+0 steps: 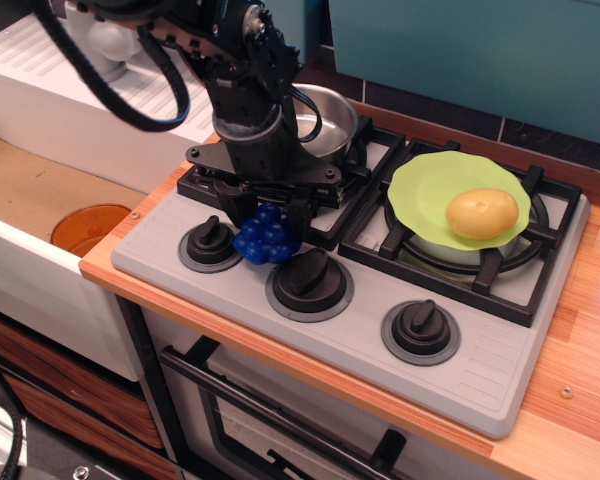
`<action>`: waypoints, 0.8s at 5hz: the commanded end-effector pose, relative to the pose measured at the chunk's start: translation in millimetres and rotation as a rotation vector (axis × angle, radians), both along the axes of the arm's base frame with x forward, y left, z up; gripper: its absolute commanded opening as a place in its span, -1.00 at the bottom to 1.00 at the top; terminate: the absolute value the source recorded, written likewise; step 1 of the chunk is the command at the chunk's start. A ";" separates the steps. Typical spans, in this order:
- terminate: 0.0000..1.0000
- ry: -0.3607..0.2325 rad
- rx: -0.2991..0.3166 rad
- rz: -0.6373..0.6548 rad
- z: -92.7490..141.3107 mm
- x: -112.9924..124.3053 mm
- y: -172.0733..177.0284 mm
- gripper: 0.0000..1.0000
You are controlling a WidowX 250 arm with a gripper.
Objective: Put potato on plate and blueberry in pot or pan on stove
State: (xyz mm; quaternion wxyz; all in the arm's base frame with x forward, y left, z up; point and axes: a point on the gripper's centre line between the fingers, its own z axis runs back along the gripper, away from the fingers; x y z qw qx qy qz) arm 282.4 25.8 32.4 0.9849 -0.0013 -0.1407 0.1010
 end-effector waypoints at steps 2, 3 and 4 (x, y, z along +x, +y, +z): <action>-1.00 0.062 0.013 0.011 28.9 2.9 -12.7 -1.00; -1.00 0.088 0.015 0.001 45.7 9.9 -12.1 -1.00; -1.00 0.110 0.027 -0.002 61.5 19.4 -9.2 -1.00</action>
